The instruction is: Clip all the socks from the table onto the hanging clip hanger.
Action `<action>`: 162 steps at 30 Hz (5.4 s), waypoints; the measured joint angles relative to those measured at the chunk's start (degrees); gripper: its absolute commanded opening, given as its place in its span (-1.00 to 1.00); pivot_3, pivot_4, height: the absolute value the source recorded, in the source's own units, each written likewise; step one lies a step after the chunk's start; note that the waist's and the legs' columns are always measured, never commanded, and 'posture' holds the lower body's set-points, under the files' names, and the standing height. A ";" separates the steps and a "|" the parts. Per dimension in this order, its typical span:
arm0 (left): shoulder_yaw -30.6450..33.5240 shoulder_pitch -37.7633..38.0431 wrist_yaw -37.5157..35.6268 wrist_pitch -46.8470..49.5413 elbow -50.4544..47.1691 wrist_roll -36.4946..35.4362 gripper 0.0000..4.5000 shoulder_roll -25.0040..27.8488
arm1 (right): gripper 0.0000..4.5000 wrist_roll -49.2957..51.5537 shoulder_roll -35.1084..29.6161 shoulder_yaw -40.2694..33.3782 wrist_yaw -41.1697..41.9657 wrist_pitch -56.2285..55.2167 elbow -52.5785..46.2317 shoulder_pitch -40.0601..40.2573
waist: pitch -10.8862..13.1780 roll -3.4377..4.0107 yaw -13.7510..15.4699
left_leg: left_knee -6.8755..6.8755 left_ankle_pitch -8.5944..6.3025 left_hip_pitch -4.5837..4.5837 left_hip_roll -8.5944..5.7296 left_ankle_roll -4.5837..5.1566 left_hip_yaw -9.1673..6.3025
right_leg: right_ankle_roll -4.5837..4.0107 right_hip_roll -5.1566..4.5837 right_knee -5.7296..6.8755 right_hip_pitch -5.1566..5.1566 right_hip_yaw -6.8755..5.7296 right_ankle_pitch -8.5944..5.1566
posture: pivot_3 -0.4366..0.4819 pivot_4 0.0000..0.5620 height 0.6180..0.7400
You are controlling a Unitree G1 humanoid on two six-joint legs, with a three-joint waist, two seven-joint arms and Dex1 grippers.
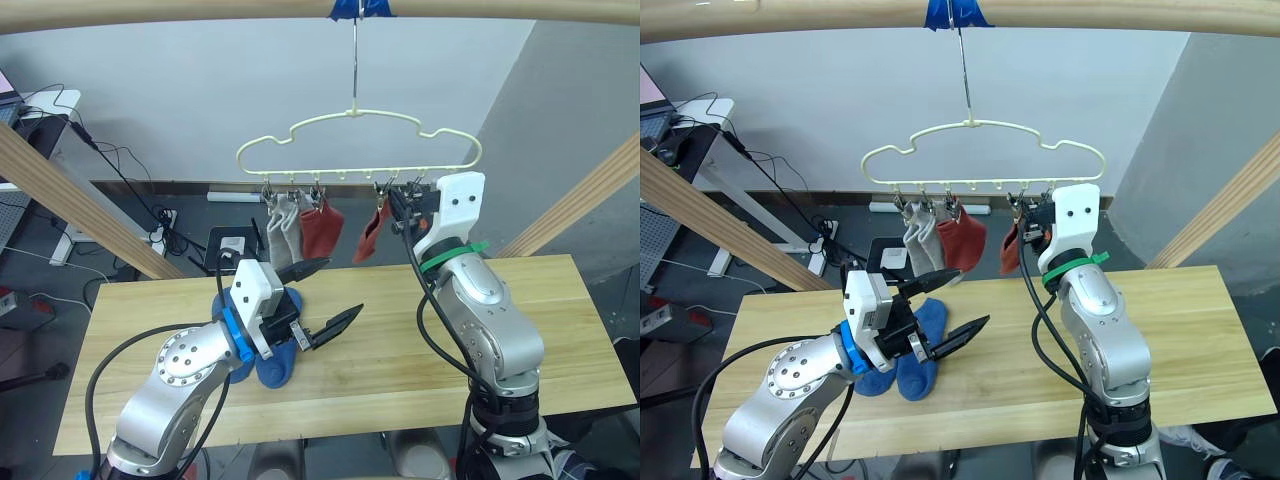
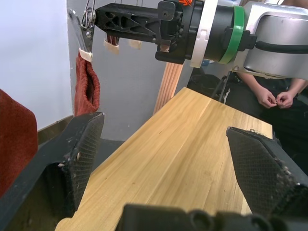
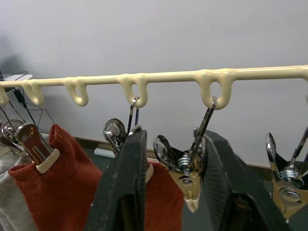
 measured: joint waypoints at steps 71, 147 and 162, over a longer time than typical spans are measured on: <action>-7.63 -9.12 -3.08 -7.58 29.17 21.95 -0.99 -2.94 | -0.98 32.21 -23.30 -15.63 20.69 14.98 8.33 -7.22 | 0.07 0.09 -0.04 | 0.21 0.01 -0.30 -0.08 0.01 -0.10 | -0.01 -0.13 0.01 -0.05 -0.17 0.02 | -0.42 0.01 1.00; -11.86 -29.58 8.53 -50.00 46.11 37.12 -1.00 -15.10 | 0.10 92.73 -30.58 -14.85 -24.93 17.90 18.47 -12.14 | 0.08 0.10 -1.57 | 0.90 0.06 -0.75 -0.11 0.15 -0.08 | 0.08 -0.09 0.02 -0.09 -0.22 0.32 | -0.52 0.04 1.00; -11.71 -29.87 7.08 -46.71 45.96 34.52 0.12 -15.69 | 1.00 83.34 -48.64 -19.10 -12.44 17.62 9.55 0.32 | 0.09 0.12 -1.51 | 0.90 0.06 -0.77 -0.07 0.15 -0.06 | 0.11 -0.03 -0.01 -0.09 -0.24 0.32 | -0.56 0.06 1.00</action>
